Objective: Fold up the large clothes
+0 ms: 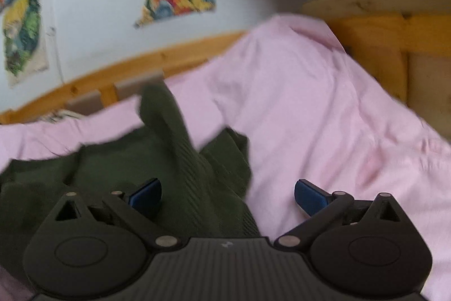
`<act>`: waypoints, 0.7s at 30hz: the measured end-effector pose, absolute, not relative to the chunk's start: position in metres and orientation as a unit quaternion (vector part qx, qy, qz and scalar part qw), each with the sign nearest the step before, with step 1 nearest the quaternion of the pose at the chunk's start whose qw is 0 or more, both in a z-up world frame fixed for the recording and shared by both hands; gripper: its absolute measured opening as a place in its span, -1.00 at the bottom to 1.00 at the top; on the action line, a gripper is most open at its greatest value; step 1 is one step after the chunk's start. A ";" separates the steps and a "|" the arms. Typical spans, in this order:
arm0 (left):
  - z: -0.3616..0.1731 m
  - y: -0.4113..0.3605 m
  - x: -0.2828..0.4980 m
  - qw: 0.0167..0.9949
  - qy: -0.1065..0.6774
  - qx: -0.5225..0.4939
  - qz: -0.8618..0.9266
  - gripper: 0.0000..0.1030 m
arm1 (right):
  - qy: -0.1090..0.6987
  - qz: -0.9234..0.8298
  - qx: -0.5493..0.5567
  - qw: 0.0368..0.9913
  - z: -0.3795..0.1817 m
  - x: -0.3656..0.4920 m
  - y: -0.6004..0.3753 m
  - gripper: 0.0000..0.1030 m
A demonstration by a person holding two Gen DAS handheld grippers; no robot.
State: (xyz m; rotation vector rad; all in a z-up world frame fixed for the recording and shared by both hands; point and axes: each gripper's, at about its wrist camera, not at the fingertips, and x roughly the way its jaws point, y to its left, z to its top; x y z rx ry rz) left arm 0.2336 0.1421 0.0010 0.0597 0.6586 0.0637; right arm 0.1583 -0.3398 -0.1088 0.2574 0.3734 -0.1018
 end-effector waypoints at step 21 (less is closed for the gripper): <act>-0.017 0.156 0.105 0.922 0.324 -0.190 -0.095 0.99 | 0.224 0.051 0.257 0.939 -0.118 0.145 -0.348 0.99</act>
